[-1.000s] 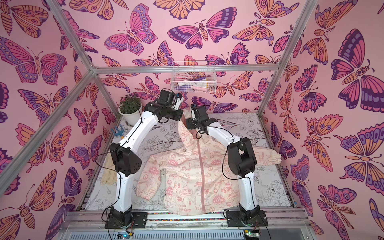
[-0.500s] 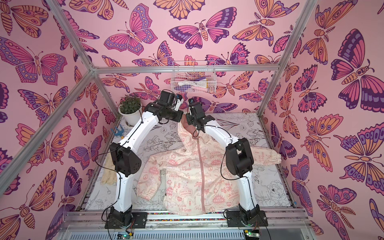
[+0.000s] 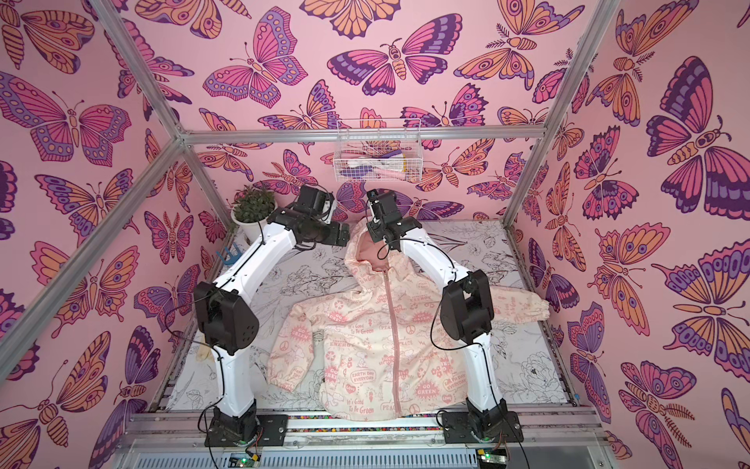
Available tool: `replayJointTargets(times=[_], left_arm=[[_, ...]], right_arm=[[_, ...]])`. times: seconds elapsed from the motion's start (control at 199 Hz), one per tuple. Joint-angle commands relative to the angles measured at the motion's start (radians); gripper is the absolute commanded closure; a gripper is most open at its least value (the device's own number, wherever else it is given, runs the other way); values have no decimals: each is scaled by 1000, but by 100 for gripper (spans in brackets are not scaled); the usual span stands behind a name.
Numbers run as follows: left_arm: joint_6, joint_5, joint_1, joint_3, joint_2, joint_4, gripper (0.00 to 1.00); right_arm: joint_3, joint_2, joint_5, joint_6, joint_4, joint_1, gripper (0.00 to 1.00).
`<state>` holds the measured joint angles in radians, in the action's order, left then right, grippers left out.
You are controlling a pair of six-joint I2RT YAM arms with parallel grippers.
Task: Unzip the jacket
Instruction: Flatten out the jacket at the center of the board.
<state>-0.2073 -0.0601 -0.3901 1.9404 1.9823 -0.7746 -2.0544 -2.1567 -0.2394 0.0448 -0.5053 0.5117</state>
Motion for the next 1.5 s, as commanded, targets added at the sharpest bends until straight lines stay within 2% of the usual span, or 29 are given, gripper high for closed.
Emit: replayJointTargets(times=[0.0,0.115,0.256,0.512,0.682,0.747,0.893,0.948,1.149,1.189,1.259,1.344,1.495], left_arm=[[-89,-20,-52,-207,-123,196,1],[-122,32,-132,-429,-220,419,9],[-192,63,-177,-507,-214,500,17],[-259,188,-199,-424,-118,516,22],[-238,241,-197,-316,-29,522,26],[-238,260,-192,-271,8,504,33],[-218,285,-184,-196,64,476,59],[-209,283,-178,-177,77,461,69],[-211,230,-118,-188,75,450,94],[-210,204,-99,-192,68,449,100],[-202,159,-69,-195,55,449,100],[-178,115,-46,-193,35,448,100],[-117,15,-39,-203,7,460,100]], right_arm=[[-89,46,-10,33,-122,-9,100],[-167,18,-12,41,-204,-10,100],[-235,0,-20,41,-276,-10,100],[-274,2,-6,35,-330,-13,100],[-293,5,8,33,-350,-19,100],[-303,5,12,33,-362,-22,100],[-304,12,29,35,-368,-35,100],[-307,12,34,35,-369,-43,100],[-285,4,67,21,-352,-79,100],[-267,1,71,17,-333,-87,95],[-223,-4,78,3,-296,-100,88],[-188,-24,104,-23,-256,-120,88],[-212,-81,149,-60,-235,-134,95]])
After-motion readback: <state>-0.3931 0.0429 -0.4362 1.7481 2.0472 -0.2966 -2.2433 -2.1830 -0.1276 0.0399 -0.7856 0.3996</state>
